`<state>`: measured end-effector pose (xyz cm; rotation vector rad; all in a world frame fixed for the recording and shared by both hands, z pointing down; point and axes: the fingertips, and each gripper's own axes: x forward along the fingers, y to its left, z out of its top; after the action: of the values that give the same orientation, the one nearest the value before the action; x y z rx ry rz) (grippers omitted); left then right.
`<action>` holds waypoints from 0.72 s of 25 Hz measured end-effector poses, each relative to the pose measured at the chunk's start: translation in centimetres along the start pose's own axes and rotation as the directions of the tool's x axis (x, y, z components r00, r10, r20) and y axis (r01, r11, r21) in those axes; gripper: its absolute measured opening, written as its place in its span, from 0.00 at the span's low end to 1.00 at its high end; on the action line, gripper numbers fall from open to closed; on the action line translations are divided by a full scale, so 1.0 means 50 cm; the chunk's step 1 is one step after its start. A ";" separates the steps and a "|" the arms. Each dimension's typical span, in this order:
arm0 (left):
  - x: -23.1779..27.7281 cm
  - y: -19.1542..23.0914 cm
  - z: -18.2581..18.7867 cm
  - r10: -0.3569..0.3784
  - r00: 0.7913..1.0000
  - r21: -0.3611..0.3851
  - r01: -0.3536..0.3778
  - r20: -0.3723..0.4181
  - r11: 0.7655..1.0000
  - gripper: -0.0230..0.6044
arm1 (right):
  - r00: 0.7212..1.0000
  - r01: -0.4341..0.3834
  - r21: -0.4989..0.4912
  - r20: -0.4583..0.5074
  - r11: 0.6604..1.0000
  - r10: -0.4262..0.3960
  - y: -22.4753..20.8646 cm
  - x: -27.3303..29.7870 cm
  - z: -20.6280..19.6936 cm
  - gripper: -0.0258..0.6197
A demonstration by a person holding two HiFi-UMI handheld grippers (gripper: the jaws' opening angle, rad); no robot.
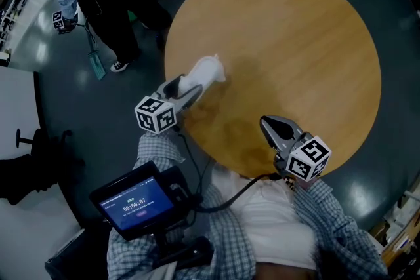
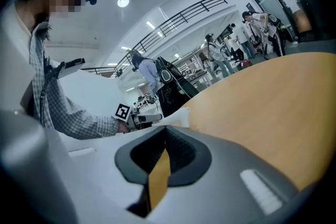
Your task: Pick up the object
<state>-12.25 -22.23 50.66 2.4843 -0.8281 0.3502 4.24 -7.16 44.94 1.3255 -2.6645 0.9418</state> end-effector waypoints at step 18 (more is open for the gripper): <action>-0.072 -0.115 0.041 -0.102 0.931 -0.245 0.196 0.351 0.950 0.54 | 0.999 -0.004 -0.038 0.048 0.999 0.006 -0.019 0.026 0.032 0.04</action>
<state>-11.33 -17.54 45.41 2.3505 -0.7484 -0.2371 4.49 -9.35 44.46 1.3516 -2.7075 0.8671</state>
